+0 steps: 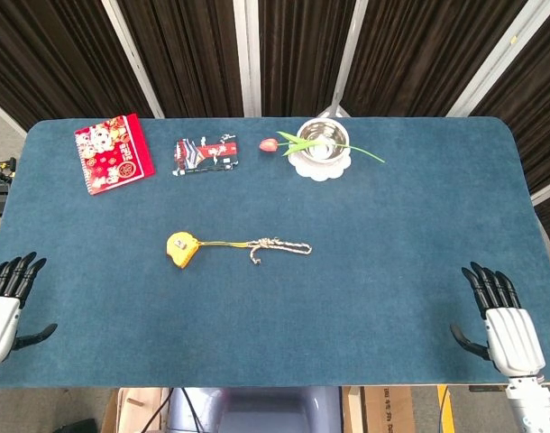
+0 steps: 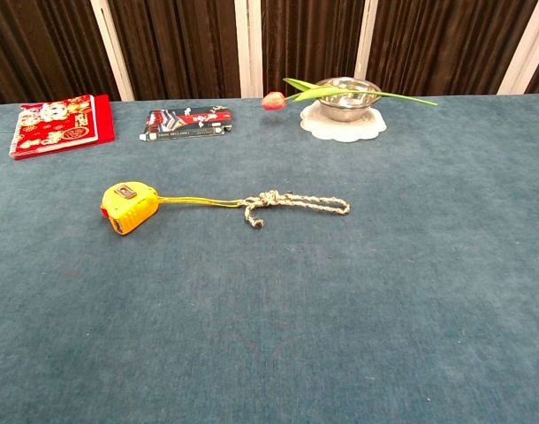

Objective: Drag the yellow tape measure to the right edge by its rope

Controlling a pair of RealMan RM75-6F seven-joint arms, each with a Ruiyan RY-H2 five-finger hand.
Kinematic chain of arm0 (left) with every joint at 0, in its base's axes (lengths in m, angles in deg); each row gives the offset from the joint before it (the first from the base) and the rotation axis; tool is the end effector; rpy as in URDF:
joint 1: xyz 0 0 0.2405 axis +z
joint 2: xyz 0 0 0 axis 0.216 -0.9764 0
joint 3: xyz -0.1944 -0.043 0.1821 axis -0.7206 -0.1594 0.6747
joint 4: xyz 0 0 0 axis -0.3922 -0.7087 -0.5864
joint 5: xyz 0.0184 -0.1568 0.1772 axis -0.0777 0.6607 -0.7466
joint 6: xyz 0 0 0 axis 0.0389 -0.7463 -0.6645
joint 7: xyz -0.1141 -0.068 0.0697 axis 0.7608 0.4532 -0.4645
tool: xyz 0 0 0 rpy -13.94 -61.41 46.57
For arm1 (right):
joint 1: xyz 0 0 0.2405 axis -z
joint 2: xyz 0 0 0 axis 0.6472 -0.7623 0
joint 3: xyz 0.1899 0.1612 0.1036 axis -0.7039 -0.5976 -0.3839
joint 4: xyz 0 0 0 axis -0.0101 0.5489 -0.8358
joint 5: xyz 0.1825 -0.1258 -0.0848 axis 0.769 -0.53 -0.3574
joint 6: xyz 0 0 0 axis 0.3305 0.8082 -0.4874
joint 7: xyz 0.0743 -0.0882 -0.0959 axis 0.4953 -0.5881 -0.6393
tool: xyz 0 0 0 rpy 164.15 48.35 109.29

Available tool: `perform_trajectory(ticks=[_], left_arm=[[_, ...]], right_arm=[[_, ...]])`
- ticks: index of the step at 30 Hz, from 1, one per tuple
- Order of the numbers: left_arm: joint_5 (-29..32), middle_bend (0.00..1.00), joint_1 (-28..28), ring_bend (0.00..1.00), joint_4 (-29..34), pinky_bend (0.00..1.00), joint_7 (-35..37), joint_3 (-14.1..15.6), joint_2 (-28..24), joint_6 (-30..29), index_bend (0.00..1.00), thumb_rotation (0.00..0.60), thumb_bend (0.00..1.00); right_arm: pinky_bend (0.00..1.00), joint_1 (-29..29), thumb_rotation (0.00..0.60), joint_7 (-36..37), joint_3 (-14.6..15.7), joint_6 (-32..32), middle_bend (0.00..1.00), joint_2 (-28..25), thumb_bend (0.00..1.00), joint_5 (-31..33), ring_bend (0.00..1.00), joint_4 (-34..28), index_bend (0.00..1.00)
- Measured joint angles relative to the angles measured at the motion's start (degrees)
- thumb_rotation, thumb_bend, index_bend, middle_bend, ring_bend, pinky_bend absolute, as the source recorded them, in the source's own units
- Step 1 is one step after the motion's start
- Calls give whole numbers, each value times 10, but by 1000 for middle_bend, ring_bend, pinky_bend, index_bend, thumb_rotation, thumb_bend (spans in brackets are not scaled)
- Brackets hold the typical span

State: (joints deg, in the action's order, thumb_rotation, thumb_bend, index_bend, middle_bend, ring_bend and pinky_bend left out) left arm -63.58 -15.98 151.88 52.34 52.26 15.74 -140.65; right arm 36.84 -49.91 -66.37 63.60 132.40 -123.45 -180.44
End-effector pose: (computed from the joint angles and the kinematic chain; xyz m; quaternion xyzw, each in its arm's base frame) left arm -0.3224 0.1712 0.1341 -0.6142 -0.3802 -0.3791 0.5785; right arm -0.3117 -0.1755 0.1248 0.5942 -0.4096 0.4345 0.5388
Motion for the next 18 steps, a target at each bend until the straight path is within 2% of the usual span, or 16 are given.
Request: perform_trajectory(ticks=[8,12,18], left_arm=[[-2,0,-1,0,-2,0,1,-1,1,-2,0,600,0],[0,0,-1,0,-2,0,4,-2,1,-2,0,600,0],[0,0,-2,0,-2,0,5,-3,0,0,0,600,0]], right_arm=[[0,-32,600,-5,-27,-23,0,-1,309,6,0,-17,6],[0,-65,600,-19,-49,-52,0,3,309,14,0,-30,125],[0,-130,600,-49,-87,-129,0,22,309,57,0,-52,229]])
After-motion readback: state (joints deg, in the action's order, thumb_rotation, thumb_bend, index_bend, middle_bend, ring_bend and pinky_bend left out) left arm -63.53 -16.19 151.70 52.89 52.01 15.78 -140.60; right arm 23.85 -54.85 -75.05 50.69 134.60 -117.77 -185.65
